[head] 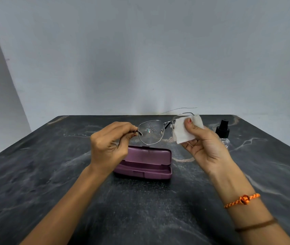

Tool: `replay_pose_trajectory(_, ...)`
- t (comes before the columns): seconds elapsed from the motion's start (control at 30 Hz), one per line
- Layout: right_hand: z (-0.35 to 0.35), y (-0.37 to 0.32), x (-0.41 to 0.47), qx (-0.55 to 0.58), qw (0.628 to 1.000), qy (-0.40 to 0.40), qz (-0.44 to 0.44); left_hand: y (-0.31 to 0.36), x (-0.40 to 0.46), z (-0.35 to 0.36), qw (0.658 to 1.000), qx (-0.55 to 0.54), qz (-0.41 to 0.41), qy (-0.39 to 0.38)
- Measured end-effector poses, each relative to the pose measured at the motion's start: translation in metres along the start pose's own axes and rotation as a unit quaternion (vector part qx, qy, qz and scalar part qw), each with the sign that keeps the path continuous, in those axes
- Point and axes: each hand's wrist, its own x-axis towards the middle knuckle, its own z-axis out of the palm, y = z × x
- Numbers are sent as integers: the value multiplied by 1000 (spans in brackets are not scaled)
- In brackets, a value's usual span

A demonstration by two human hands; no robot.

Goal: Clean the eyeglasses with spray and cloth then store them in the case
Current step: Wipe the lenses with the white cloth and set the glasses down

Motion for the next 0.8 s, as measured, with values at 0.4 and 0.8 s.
replay_pose_trajectory(0.4, 0, -5, -1, 113, 992, 53, 30, -2, 3, -5, 1000, 7, 1, -18)
replay_pose_trajectory(0.8, 9, 6, -3, 49, 998, 13, -27, -2, -4, 2, 998, 13, 28, -55)
